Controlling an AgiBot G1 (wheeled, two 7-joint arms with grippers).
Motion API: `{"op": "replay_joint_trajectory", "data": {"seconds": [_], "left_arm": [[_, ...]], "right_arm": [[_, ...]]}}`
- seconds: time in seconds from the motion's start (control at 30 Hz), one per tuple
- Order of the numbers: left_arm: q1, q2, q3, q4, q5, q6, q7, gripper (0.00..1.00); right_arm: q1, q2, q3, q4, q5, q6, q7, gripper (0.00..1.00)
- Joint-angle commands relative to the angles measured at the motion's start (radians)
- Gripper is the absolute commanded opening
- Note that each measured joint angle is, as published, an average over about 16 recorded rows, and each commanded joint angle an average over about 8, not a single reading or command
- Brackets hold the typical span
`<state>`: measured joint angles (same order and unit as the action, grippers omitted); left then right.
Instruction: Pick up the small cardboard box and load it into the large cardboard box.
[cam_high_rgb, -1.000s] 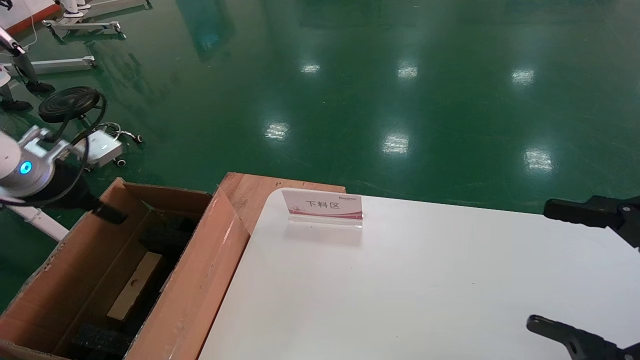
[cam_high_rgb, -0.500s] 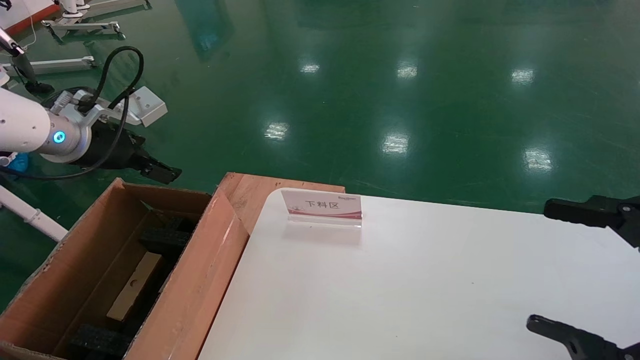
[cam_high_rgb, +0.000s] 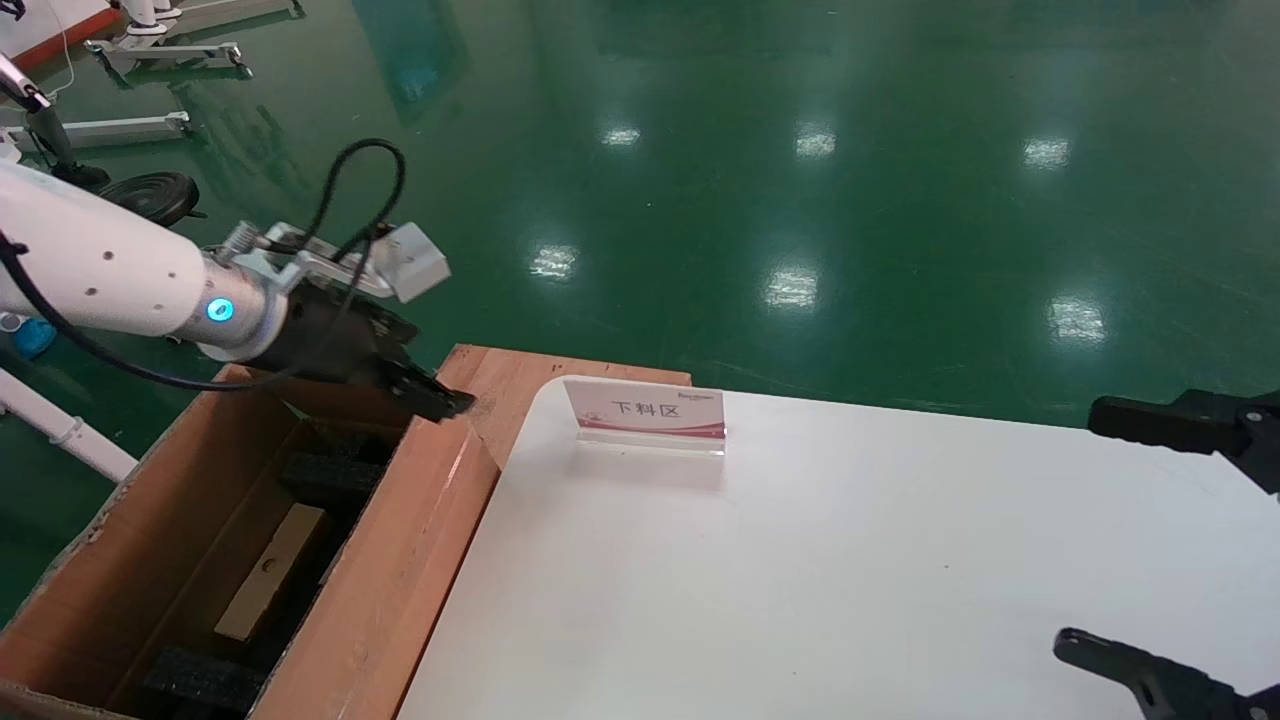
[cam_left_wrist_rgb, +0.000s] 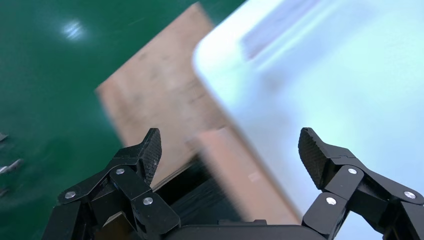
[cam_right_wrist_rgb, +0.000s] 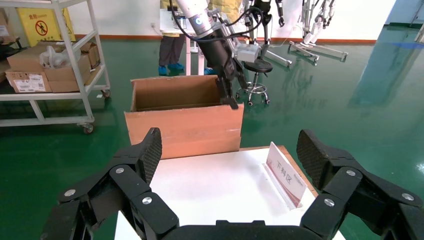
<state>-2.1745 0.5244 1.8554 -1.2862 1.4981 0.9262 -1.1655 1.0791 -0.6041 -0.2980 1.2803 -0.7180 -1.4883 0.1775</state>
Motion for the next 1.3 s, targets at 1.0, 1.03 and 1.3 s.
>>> {"op": "replay_joint_trajectory", "data": {"seconds": [1.0, 1.03, 1.3], "left_arm": [[0.712, 0.056, -1.019, 0.001, -0.497, 0.368, 0.633, 1.0], [0.735, 0.058, -1.053, 0.001, -0.513, 0.38, 0.653, 1.0], [0.919, 0.073, -1.316, 0.002, -0.641, 0.476, 0.817, 1.0]], "right_arm": [[-0.003, -0.004, 0.011, 0.002, -0.007, -0.004, 0.006, 1.0], [-0.003, -0.004, 0.011, 0.002, -0.008, -0.004, 0.006, 1.0], [-0.003, -0.005, 0.014, 0.003, -0.01, -0.006, 0.008, 1.0]]}}
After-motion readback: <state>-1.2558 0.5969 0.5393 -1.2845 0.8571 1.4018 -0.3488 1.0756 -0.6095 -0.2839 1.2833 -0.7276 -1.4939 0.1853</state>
